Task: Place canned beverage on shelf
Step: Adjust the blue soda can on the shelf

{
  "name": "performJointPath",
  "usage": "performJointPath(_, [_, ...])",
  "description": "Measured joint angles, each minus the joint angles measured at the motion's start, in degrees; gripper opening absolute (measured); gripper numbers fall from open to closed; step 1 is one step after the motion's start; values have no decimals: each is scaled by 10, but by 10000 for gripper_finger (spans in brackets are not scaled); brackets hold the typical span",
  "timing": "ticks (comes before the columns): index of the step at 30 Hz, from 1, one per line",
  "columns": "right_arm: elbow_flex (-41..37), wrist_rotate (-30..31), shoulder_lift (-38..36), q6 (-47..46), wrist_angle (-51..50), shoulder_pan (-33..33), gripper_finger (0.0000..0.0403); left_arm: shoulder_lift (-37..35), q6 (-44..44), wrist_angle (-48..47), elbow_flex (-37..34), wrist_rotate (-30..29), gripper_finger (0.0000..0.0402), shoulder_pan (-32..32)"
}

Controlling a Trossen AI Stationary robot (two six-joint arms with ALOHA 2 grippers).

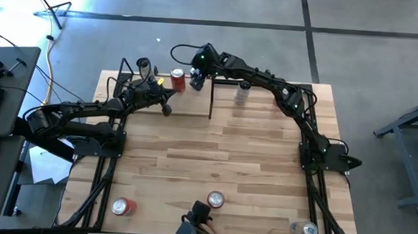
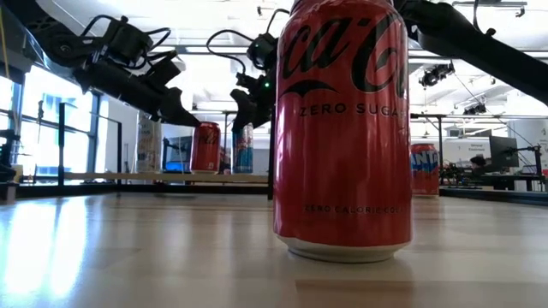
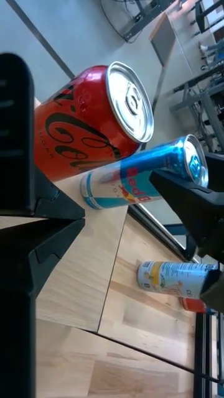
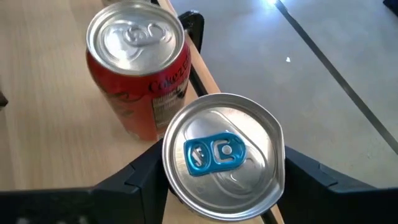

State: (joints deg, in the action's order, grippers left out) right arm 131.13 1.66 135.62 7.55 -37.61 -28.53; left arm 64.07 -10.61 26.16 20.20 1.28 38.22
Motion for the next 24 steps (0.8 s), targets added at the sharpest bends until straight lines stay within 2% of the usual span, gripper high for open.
performJointPath(24, [1,41,-4,-6,-38,1,214,0,-1,-11,0,0,0,0])
